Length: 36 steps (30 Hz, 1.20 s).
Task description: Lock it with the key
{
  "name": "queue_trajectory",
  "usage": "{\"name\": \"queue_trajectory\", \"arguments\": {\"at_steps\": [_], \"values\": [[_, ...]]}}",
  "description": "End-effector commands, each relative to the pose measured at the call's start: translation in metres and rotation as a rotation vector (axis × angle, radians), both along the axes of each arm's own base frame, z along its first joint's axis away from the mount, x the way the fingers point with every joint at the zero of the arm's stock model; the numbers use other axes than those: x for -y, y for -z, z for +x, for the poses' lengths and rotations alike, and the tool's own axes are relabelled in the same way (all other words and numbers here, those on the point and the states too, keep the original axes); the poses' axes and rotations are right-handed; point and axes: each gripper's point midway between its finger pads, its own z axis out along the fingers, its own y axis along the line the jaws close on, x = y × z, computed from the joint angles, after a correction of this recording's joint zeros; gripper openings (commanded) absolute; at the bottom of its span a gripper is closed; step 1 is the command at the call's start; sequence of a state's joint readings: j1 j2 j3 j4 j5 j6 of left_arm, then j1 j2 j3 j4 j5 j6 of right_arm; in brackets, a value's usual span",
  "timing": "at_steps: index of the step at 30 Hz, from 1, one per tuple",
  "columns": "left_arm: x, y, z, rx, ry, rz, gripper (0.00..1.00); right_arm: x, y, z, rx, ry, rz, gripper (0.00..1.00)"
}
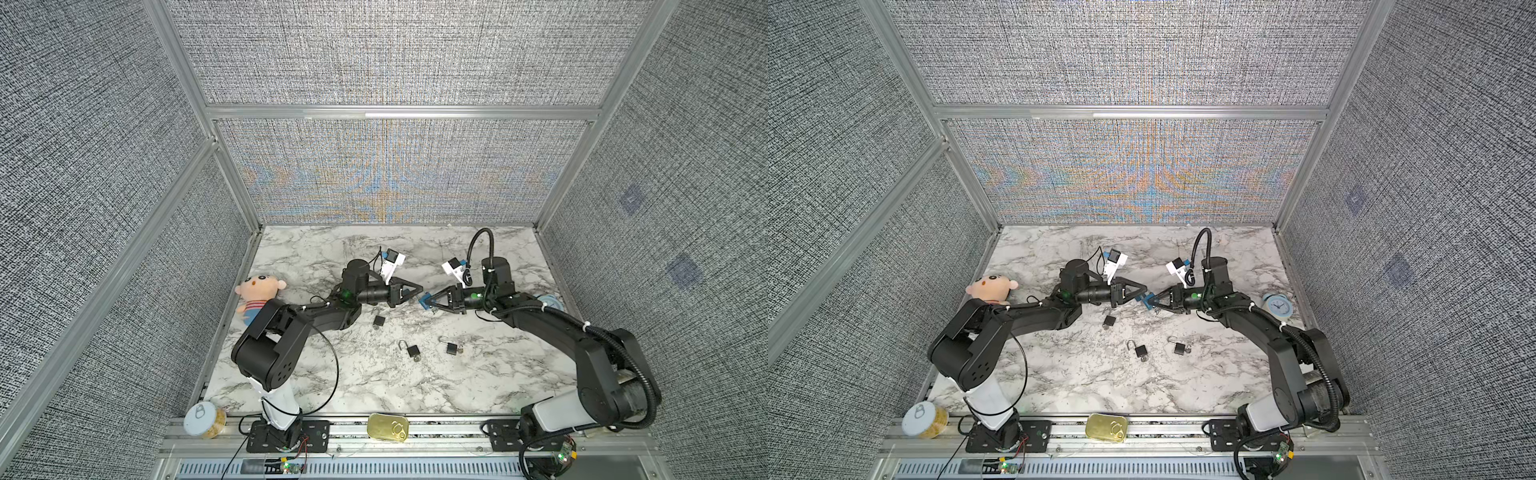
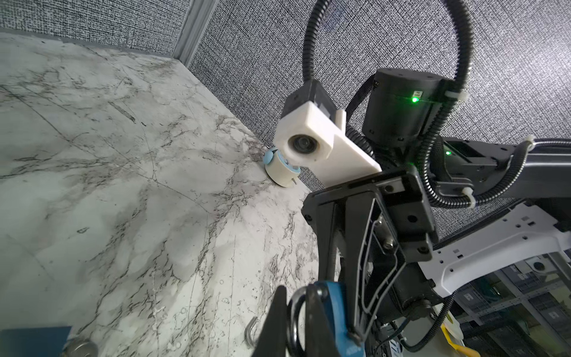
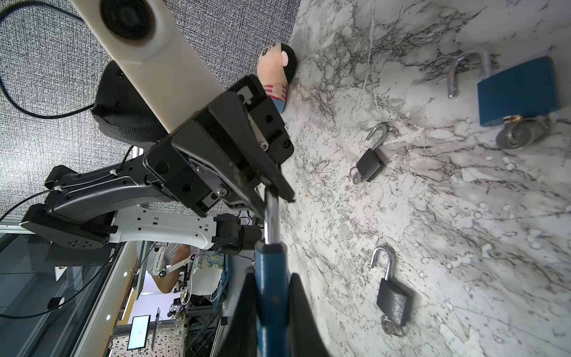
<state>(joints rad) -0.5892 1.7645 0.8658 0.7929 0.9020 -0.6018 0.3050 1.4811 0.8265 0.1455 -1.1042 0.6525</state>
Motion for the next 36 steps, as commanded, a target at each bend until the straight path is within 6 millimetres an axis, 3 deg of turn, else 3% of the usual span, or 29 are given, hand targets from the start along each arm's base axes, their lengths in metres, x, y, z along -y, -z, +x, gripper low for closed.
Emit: {"name": "queue_trajectory", "arguments": {"at_steps": [1, 6, 11, 16, 22, 28, 36], "values": [[0.007, 0.015, -0.039, -0.089, 0.153, 0.033, 0.00, -0.008, -0.043, 0.020, 0.271, 0.005, 0.078, 0.00], [0.006, 0.017, -0.041, -0.096, 0.152, 0.032, 0.00, -0.010, -0.039, 0.021, 0.268, 0.004, 0.059, 0.00], [0.002, 0.007, -0.028, -0.108, 0.152, -0.011, 0.00, -0.013, -0.025, 0.012, 0.260, -0.025, 0.003, 0.00], [-0.010, -0.013, -0.017, -0.098, 0.149, -0.092, 0.16, -0.013, -0.019, 0.005, 0.253, -0.032, -0.012, 0.00], [-0.015, -0.018, -0.013, -0.084, 0.150, -0.088, 0.25, -0.013, -0.016, 0.000, 0.248, -0.039, -0.015, 0.00], [-0.016, -0.012, -0.011, -0.079, 0.129, -0.045, 0.23, -0.014, -0.013, -0.003, 0.242, -0.046, -0.019, 0.00], [-0.015, -0.012, -0.011, -0.082, 0.133, -0.042, 0.05, -0.017, -0.013, -0.004, 0.245, -0.050, -0.023, 0.00]]}}
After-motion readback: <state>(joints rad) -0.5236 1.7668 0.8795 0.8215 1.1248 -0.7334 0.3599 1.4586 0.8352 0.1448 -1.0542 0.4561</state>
